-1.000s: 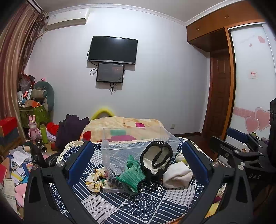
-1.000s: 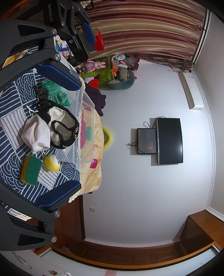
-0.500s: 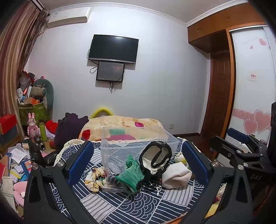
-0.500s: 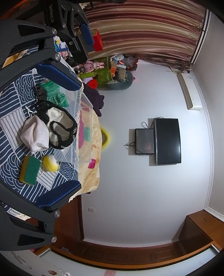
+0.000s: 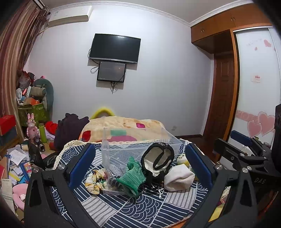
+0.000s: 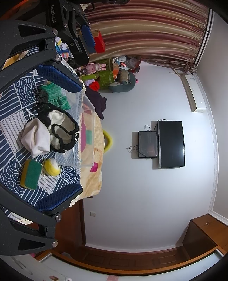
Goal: Organize soft objects
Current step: 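Grasp the green-yellow sponge with the right tool while the left tool grasps the floral scrunchie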
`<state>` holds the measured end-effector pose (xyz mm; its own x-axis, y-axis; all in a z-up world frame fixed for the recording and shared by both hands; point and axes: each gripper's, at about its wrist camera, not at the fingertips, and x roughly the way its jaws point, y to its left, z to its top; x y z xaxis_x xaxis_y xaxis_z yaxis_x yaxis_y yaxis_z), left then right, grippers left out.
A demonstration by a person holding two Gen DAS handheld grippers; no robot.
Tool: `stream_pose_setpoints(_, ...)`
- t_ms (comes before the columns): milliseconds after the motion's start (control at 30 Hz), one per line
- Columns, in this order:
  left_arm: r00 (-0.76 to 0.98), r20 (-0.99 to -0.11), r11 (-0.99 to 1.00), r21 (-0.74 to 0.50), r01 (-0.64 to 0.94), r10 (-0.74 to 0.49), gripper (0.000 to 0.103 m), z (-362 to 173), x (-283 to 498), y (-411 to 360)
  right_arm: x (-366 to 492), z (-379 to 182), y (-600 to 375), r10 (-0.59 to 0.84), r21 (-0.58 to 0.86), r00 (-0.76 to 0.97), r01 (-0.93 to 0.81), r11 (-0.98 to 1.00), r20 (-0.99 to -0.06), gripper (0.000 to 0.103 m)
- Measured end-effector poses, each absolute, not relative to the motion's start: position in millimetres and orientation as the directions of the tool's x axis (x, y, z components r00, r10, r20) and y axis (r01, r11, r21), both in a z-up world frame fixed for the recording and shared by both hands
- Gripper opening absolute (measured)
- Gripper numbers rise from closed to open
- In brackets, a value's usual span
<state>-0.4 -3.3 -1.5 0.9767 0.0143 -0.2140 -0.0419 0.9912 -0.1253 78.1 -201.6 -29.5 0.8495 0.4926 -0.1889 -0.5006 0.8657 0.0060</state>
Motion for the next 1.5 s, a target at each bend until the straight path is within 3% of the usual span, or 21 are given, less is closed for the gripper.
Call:
stream_pose_setpoints(400, 0.953, -0.297, 0.985, -0.137, -0.101, 0.056, 0.103, -24, 24, 19, 103, -45, -209, 0.489, 0.078, 0.832, -0.487, 0.870, -0.261, 0.103)
stream_pose_setpoints(467, 0.948, -0.309, 0.982, -0.144, -0.119, 0.070, 0.100, -29, 28, 25, 109, -51, -214, 0.483, 0.097, 0.829, -0.476, 0.874, -0.282, 0.102)
stream_pose_setpoints(533, 0.942, -0.322, 0.978, -0.150, -0.146, 0.091, 0.089, -36, 32, 34, 116, -56, -217, 0.467, 0.106, 0.828, -0.458, 0.883, -0.309, 0.099)
stream_pose_setpoints(767, 0.908, -0.399, 0.962, -0.174, -0.209, 0.126, 0.080, -56, 46, 67, 133, -73, -230, 0.389, 0.081, 0.833, -0.390, 0.917, -0.393, 0.085)
stream_pose_setpoints(933, 0.876, -0.457, 0.944, -0.193, -0.267, 0.154, 0.072, -72, 54, 93, 141, -78, -248, 0.329, 0.067, 0.844, -0.333, 0.940, -0.424, 0.085)
stream_pose_setpoints(1367, 0.776, -0.627, 0.941, -0.214, -0.264, 0.075, 0.049, -123, 90, 109, 154, -111, -252, 0.315, 0.074, 0.762, -0.334, 0.940, -0.566, 0.083)
stream_pose_setpoints(1500, 0.762, -0.647, 0.945, -0.230, -0.233, 0.031, 0.033, -130, 94, 110, 157, -115, -250, 0.353, 0.104, 0.733, -0.364, 0.926, -0.581, 0.072)
